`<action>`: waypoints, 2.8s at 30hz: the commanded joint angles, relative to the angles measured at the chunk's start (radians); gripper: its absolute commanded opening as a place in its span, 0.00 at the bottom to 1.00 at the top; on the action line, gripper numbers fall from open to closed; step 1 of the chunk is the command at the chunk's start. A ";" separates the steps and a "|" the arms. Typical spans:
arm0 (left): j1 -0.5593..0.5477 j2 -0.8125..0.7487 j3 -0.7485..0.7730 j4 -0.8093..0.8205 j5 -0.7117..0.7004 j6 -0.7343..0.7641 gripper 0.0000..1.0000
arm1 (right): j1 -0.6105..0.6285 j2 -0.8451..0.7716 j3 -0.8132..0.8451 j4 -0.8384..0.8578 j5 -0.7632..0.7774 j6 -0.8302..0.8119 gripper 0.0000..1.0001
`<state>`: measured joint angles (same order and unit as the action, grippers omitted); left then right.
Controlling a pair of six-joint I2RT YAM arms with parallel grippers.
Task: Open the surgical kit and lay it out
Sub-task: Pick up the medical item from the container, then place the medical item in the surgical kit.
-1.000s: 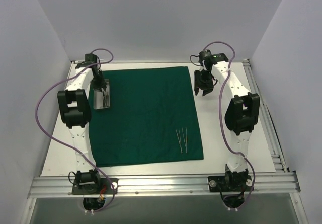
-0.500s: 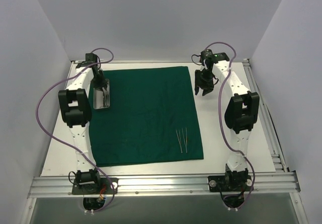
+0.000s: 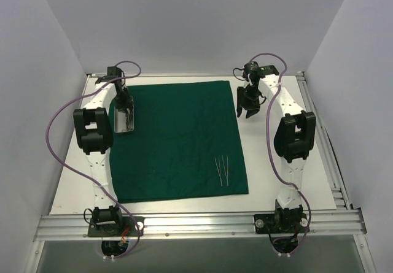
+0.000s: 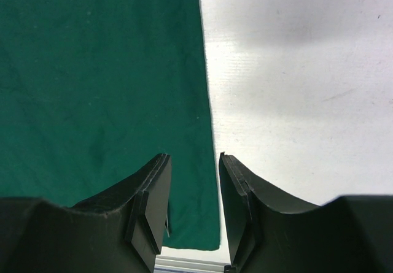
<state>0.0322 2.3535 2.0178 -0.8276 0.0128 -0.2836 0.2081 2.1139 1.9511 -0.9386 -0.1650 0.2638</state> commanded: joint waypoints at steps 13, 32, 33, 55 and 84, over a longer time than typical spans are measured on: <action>-0.006 -0.011 0.009 -0.016 -0.004 0.026 0.10 | 0.002 -0.038 -0.054 -0.009 -0.018 0.017 0.38; 0.002 -0.190 0.050 -0.090 -0.025 0.014 0.02 | 0.020 -0.045 -0.043 0.027 -0.053 -0.014 0.38; 0.002 -0.200 0.048 -0.091 -0.024 0.011 0.02 | 0.020 -0.046 -0.041 0.029 -0.057 -0.015 0.38; -0.228 -0.657 -0.395 0.024 0.090 -0.379 0.02 | 0.295 -0.202 -0.113 0.213 -0.208 -0.025 0.49; -0.522 -0.841 -0.561 0.044 -0.062 -0.657 0.02 | 0.563 -0.299 -0.208 0.265 -0.444 -0.038 0.45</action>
<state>-0.4847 1.5650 1.4624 -0.8185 -0.0299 -0.9142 0.7567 1.7893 1.7275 -0.6247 -0.5995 0.2485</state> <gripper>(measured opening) 0.040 0.460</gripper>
